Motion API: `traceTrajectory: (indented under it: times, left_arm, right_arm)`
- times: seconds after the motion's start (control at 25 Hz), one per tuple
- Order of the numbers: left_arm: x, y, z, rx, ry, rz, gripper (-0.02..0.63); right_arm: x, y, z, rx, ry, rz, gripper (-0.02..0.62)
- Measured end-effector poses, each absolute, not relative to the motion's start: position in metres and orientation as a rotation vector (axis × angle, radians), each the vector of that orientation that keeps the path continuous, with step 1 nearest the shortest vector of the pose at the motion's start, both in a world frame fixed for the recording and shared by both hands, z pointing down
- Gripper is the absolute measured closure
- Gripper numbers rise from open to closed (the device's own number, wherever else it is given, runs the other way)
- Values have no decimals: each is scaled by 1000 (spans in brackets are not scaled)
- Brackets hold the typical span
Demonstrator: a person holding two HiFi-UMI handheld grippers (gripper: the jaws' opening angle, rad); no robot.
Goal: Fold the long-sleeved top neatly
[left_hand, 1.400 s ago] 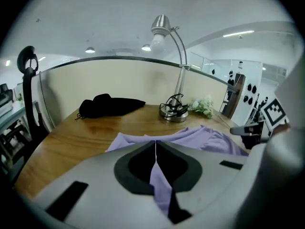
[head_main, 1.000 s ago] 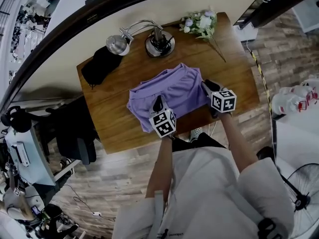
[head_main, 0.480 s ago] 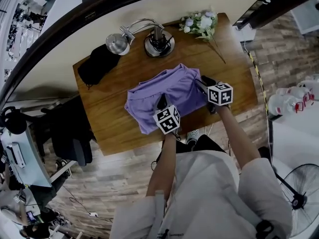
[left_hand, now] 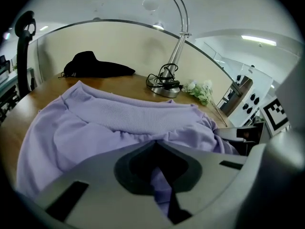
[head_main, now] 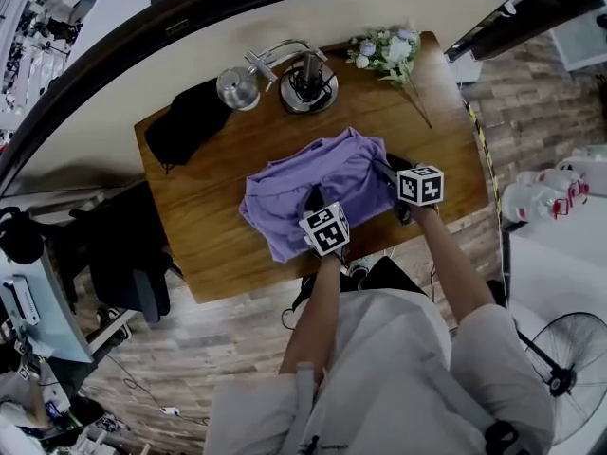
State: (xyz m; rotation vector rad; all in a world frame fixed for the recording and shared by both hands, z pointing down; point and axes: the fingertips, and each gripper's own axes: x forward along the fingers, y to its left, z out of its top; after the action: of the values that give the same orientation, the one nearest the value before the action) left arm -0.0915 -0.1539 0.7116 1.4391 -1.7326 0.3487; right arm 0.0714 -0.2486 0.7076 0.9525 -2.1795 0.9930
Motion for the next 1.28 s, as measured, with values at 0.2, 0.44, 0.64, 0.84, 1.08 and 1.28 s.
traceTrajectory:
  times: [0.2, 0.44, 0.64, 0.84, 1.08, 1.28]
  left_arm:
    - [-92, -154, 711, 1438, -1698, 316, 581]
    - [-91, -154, 712, 1449, -1697, 324, 583]
    - [-91, -153, 713, 1461, -1715, 350, 583]
    - [-90, -155, 712, 1465, -1697, 327, 583]
    - [-94, -149, 705, 1482, -1648, 268, 583]
    - [-120, -119, 671, 1641, -1611, 264, 583]
  right_arm:
    - [66, -246, 704, 887, -2168, 962, 505]
    - [63, -244, 673, 850, -2244, 984, 539]
    - [53, -230, 635, 797, -2331, 983, 543]
    - [35, -216, 604, 768, -2388, 931, 545]
    - [0, -185, 575, 798, -2414, 873, 548]
    - [-29, -160, 559, 878, -2393, 717, 547]
